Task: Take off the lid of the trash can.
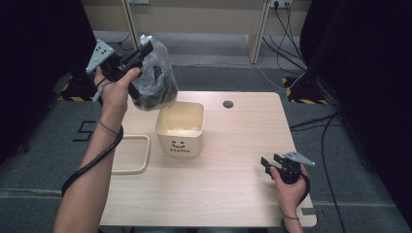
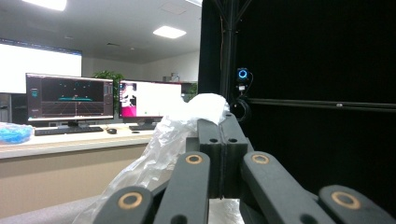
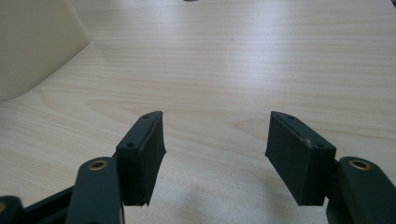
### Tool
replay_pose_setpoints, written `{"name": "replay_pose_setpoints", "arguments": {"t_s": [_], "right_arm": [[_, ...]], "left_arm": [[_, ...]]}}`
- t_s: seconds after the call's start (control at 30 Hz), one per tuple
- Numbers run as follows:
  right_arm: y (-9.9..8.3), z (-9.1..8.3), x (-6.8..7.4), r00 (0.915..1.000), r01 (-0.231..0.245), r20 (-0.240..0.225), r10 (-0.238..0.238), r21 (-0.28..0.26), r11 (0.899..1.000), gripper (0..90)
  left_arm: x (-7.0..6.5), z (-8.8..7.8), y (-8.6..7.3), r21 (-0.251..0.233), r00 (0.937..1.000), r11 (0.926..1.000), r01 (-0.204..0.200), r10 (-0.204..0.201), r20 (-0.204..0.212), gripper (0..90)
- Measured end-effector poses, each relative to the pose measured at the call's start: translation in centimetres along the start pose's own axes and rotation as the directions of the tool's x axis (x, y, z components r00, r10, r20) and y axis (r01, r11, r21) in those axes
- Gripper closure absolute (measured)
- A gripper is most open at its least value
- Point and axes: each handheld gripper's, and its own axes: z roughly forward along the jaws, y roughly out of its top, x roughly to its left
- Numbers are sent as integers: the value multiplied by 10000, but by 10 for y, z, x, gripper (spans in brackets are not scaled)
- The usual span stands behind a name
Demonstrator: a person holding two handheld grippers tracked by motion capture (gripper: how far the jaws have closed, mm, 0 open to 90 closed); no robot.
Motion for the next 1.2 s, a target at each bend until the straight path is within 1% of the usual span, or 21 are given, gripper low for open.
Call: {"name": "replay_pose_setpoints", "arguments": {"t_s": [0.33,0.8,1.2], "right_arm": [[0,0,0,10000,-12,-1,12,8,10000,371],[0,0,0,10000,-21,17,21,17,10000,371],[0,0,1,10000,-3,21,3,11,10000,371]], "left_arm": [[8,0,-2,91,9998,10000,-23,25,-183,900],[20,1,0,61,9991,9999,-100,103,-420,900],[31,-3,0,63,9976,9998,-185,189,-668,900]]}}
